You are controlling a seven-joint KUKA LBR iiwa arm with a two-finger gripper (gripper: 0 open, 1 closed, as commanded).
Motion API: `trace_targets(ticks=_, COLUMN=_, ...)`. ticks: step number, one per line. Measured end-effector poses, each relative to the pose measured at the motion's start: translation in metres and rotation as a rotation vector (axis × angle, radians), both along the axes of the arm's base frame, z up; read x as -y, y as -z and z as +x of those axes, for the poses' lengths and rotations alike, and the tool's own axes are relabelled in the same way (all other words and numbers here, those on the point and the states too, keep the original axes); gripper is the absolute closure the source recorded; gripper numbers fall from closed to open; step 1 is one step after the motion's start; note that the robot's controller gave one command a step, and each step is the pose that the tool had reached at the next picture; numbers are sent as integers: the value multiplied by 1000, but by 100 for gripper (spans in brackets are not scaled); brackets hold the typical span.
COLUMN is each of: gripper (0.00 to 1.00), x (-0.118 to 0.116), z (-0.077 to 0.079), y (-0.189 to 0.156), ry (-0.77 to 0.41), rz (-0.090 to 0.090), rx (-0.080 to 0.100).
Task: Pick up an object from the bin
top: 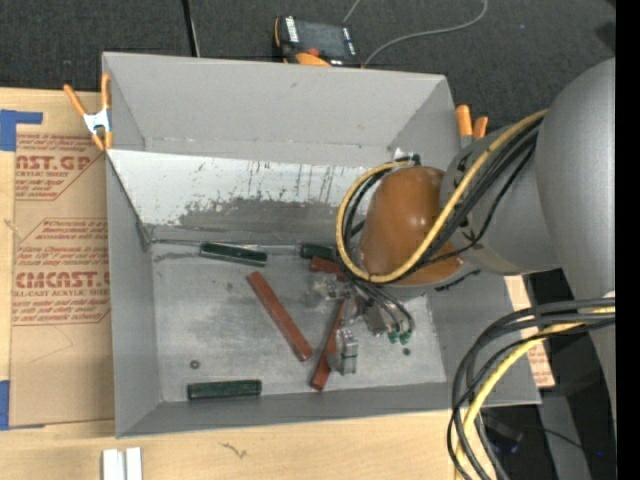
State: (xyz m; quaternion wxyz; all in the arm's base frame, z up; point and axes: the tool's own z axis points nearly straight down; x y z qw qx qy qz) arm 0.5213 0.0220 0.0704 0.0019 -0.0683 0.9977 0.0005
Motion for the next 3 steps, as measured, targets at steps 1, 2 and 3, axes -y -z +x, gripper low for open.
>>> trace_targets(ticks=1, gripper=0, x=74, z=-34, y=0, ry=20, rz=-3, rx=0)
trace_targets(ticks=2, gripper=100, x=70, z=-34, y=0, ry=13, rz=-1, rx=-3)
trace_targets(ticks=3, gripper=100, x=55, z=-11, y=-146, ry=-15, rz=-2, rx=6)
